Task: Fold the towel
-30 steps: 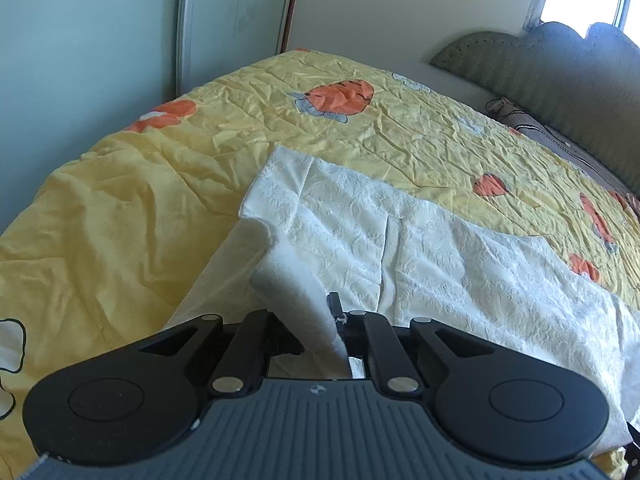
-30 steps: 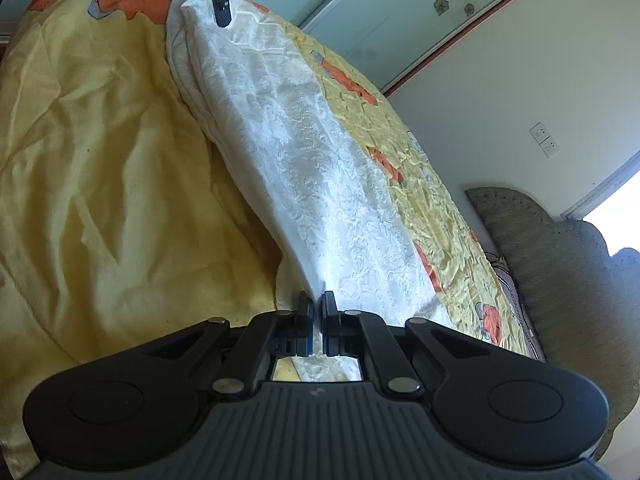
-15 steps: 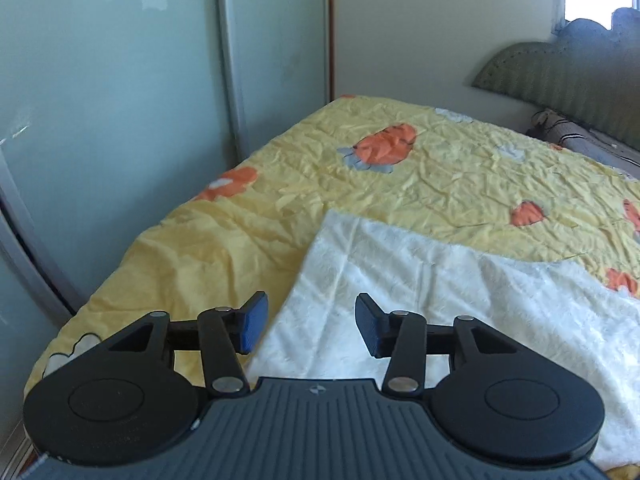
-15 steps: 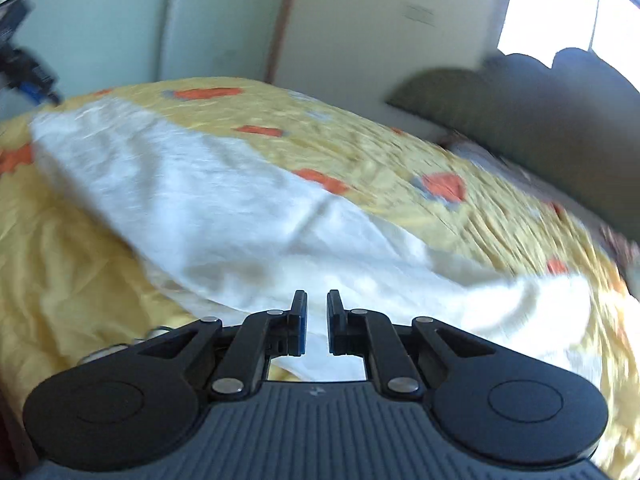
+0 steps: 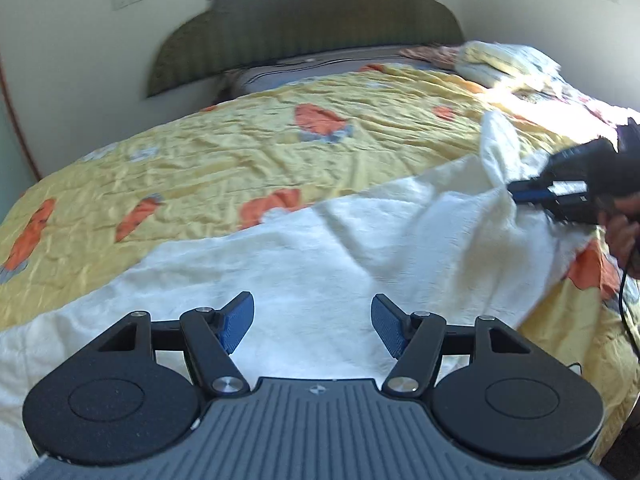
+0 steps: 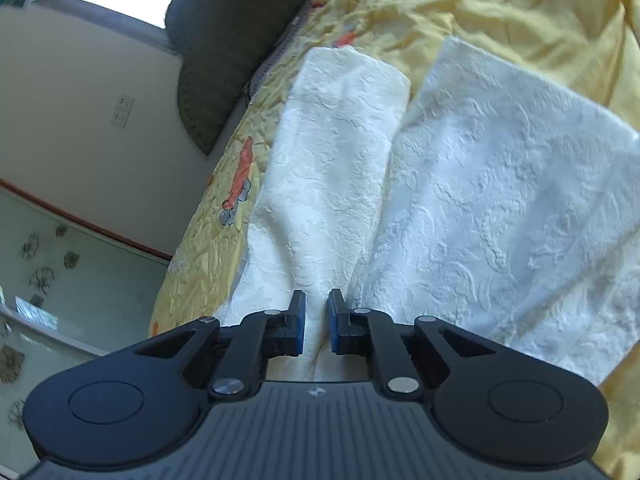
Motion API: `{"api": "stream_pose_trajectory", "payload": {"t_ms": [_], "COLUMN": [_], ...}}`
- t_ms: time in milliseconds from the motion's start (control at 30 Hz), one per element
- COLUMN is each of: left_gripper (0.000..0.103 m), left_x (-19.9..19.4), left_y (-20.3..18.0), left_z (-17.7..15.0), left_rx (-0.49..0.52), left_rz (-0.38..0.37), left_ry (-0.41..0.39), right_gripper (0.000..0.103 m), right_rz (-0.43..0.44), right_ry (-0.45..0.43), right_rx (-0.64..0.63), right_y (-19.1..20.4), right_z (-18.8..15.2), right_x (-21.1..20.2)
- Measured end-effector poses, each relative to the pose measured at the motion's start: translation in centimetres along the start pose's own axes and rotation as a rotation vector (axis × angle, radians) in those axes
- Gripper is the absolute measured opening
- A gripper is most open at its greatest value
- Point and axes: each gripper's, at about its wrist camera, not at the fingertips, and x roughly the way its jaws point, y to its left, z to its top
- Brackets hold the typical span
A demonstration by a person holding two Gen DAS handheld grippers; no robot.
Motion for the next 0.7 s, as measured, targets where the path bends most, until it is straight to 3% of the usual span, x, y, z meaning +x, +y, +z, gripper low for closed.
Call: {"api": "stream_pose_trajectory", "payload": {"t_ms": [67,133,167,200,233,333,367,433,500,600,700], "left_gripper": [0.071,0.07,0.07,0.071,0.071,0.071,0.072,0.073,0.074,0.074,0.074], "left_x": [1.7,3.4,4.1,4.9,5.6,5.7,5.6,5.6,5.8,5.9,6.0], "left_y": [-1.9,-2.5,-2.5,-2.0,-1.6,-0.7,-0.6,-0.6,-0.6,-0.6,-0.4], "left_z": [-0.3,-0.7,-1.0,-1.2,-1.3,-1.4,-1.4,-1.5,-1.5,-1.5,-1.4], "left_rx": [0.069,0.089,0.082,0.062,0.034,-0.027,-0.028,-0.031,-0.034,-0.046,-0.058], "left_rz": [0.048,0.087,0.093,0.088,0.081,0.062,0.062,0.064,0.059,0.049,0.038], "left_ry": [0.008,0.029,0.048,0.08,0.103,0.102,0.098,0.089,0.082,0.084,0.09], "right_gripper": [0.016,0.017,0.023,0.029,0.041,0.054,0.066,0.079,0.079,0.079,0.079], "right_rz": [0.05,0.095,0.097,0.074,0.04,-0.034,-0.057,-0.098,-0.096,0.007,0.033], "right_ry": [-0.019,-0.047,-0.053,-0.056,-0.06,-0.075,-0.083,-0.093,-0.068,0.041,0.145], "right_rx": [0.055,0.077,0.062,0.033,0.008,-0.065,-0.079,-0.099,-0.064,0.004,-0.072], "right_y": [-0.2,0.1,0.6,1.3,2.0,4.0,4.3,4.6,3.5,2.2,3.5], "right_z": [0.2,0.5,0.9,1.8,2.1,2.4,2.0,0.8,-0.5,-2.4,-3.5], "right_x": [-0.1,-0.1,0.1,0.6,1.0,0.9,0.4,-0.7,-1.9,-1.9,0.1]}}
